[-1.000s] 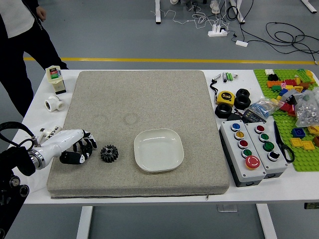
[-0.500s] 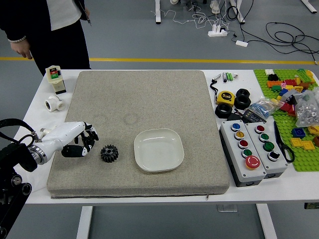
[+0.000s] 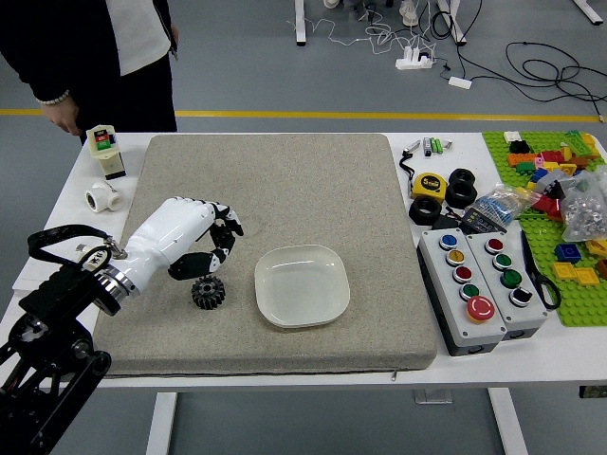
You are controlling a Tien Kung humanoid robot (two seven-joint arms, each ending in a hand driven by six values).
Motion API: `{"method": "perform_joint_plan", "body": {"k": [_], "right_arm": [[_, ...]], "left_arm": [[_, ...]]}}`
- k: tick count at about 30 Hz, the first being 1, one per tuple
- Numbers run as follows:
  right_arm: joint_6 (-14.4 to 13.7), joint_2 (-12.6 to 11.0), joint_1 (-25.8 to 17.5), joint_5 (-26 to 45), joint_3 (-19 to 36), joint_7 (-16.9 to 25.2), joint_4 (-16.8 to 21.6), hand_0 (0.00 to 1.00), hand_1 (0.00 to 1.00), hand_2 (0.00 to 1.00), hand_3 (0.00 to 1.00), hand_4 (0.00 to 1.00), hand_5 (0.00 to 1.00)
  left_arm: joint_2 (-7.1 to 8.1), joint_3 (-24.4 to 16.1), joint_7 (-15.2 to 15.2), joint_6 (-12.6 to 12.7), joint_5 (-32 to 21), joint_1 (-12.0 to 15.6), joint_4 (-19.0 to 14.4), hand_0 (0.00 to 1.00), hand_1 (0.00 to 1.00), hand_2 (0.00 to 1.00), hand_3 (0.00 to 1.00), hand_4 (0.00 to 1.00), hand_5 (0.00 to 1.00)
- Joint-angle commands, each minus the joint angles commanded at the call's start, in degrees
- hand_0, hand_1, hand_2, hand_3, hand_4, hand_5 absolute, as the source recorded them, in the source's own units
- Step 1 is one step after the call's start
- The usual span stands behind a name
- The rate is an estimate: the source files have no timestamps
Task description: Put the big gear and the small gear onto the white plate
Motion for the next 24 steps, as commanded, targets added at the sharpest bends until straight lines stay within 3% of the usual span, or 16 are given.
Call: {"method": "perform_joint_plan", "body": {"k": [1,4,5,10,11,16,17,22,23,24], "right_arm": [[0.0,0.0,0.1,0.1,-0.1,0.0,0.0,0.608,0.611,0.702,0.571,0.769,0.723],[0.0,0.0,0.2,0.2,-0.2,0.0,0.0,0.608,0.611,0.702,0.571,0.769,0.723],[0.0,-0.1,0.2,0.2,-0.2,0.0,0.0,0.607,0.612,0.702,0.571,0.769,0.722],[0.0,-0.2,0.4,0.6,-0.5,0.1,0.0,0.607,0.612,0.702,0.571,0.769,0.722],[0.0,-0.2,0.5,0.5,-0.4,0.1,0.0,0.605,0.611,0.702,0.570,0.769,0.721],[0.0,-0.3,0.5,0.3,-0.2,0.2,0.0,0.605,0.611,0.702,0.570,0.769,0.721],[0.0,-0.3,0.6,0.3,-0.2,0.2,0.0,0.607,0.611,0.702,0.569,0.768,0.720],[0.0,-0.3,0.6,0.3,-0.1,0.2,0.0,0.607,0.611,0.702,0.569,0.768,0.720],[0.0,-0.3,0.6,0.3,-0.1,0.2,0.0,0.607,0.611,0.701,0.568,0.768,0.720],[0.0,-0.3,0.6,0.3,-0.2,0.2,0.0,0.607,0.611,0.701,0.568,0.768,0.720]], "left_arm": [[-0.47,2.4,0.1,1.8,0.0,-0.5,0.5,0.310,0.437,0.494,0.551,0.171,0.002],[-1.54,7.0,0.8,2.3,0.0,-1.8,1.9,0.310,0.437,0.494,0.551,0.171,0.002],[-1.67,7.9,1.0,2.2,0.0,-2.0,2.2,0.345,0.491,0.558,0.618,0.551,0.002],[-2.51,12.7,1.2,2.4,0.0,-3.3,5.1,0.345,0.491,0.558,0.618,0.551,0.002],[-2.72,13.2,1.3,2.5,0.0,-3.5,5.8,0.434,0.582,0.725,0.771,0.849,0.037],[-2.90,14.3,1.0,4.0,0.0,-3.9,7.2,0.434,0.582,0.725,0.771,0.849,0.037],[-2.91,14.5,0.9,4.5,0.0,-4.0,7.4,0.650,0.770,0.927,0.938,0.998,0.182],[-3.08,14.3,1.0,4.5,0.0,-4.2,7.9,0.650,0.770,0.927,0.938,0.998,0.182],[-3.10,14.2,1.0,4.4,0.0,-4.2,8.0,0.735,0.847,0.998,0.966,0.998,0.221],[-3.11,13.9,1.0,4.3,0.0,-4.2,7.9,0.735,0.847,0.998,0.966,0.998,0.221]]}}
